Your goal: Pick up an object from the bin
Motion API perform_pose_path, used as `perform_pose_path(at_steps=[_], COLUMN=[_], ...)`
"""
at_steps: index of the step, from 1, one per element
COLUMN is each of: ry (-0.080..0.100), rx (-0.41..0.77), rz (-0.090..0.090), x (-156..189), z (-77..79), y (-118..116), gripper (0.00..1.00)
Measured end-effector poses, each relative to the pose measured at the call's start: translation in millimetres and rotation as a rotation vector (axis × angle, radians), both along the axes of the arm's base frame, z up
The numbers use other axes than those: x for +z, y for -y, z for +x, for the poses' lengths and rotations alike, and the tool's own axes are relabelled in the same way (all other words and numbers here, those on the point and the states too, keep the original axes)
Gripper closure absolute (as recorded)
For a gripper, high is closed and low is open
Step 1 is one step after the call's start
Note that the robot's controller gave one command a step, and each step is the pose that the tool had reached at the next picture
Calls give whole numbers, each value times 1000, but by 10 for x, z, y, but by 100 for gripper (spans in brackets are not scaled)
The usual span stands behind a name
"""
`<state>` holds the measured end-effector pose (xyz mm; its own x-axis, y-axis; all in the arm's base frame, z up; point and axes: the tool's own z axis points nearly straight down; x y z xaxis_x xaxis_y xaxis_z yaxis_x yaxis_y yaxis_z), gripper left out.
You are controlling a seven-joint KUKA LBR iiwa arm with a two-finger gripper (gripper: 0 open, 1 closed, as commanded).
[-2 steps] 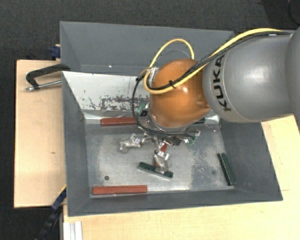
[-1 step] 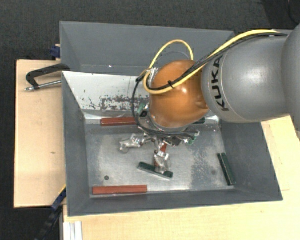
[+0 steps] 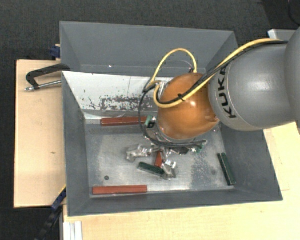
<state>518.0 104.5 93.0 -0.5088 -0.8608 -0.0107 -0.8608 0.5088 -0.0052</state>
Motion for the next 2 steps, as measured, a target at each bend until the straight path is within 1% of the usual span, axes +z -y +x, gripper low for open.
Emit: perform_pose_path(at_steps=[1, 2], ry=[-15, -7], rx=[-4, 27], rz=[-8, -4], x=[-201, -194], z=[-182, 208], y=[262, 177], gripper=[0, 0])
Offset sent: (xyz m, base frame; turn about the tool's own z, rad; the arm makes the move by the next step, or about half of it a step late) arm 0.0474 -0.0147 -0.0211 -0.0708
